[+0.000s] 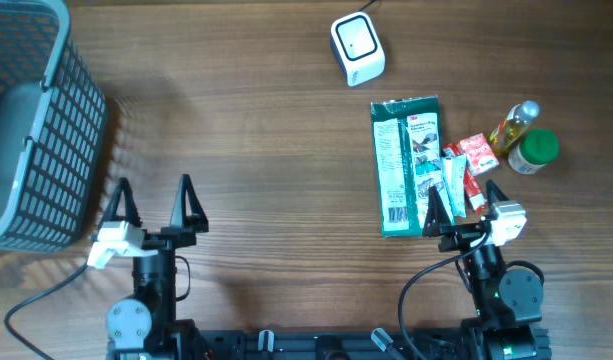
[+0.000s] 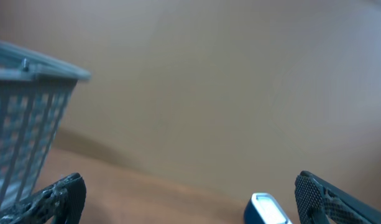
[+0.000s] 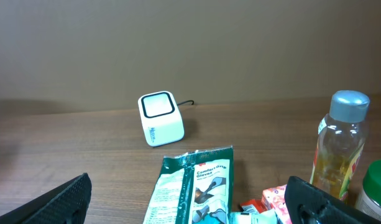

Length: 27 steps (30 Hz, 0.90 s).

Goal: Scan the item barcode

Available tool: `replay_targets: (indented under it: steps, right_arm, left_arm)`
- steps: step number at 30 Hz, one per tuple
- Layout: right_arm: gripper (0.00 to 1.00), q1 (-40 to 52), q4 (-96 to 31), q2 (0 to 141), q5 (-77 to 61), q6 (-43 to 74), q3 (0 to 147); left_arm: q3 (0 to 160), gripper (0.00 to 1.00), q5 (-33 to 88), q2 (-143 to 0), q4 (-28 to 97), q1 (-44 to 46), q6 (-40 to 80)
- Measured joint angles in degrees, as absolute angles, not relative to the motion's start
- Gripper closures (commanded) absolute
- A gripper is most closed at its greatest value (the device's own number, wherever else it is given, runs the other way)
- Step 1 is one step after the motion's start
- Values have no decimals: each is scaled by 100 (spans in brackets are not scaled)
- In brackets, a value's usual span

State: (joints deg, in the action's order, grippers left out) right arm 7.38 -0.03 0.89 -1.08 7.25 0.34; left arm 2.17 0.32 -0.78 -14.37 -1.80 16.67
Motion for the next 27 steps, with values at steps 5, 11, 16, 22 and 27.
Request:
replay_targets:
  steps: [5,11,16,22,27]
  right_arm:
    - [0,738,-1,89,-108,725,34]
    - [0,738,-3,89,-108,725,34]
    - [0,738,-3,89,-108,725,34]
    - [0,738,-1,89,-108,725,34]
    - [0,738,-1,89,-108,725,34]
  left_arm:
    - [93,0,30,-78,-805,-180,1688]
    - [71,0,30,-78,23,-180,1688]
    - [69,0,32,-78,425,-180,1590]
    - [69,0,75,-78,429,-180,989]
    - [69,0,84,-78,429,-180,440]
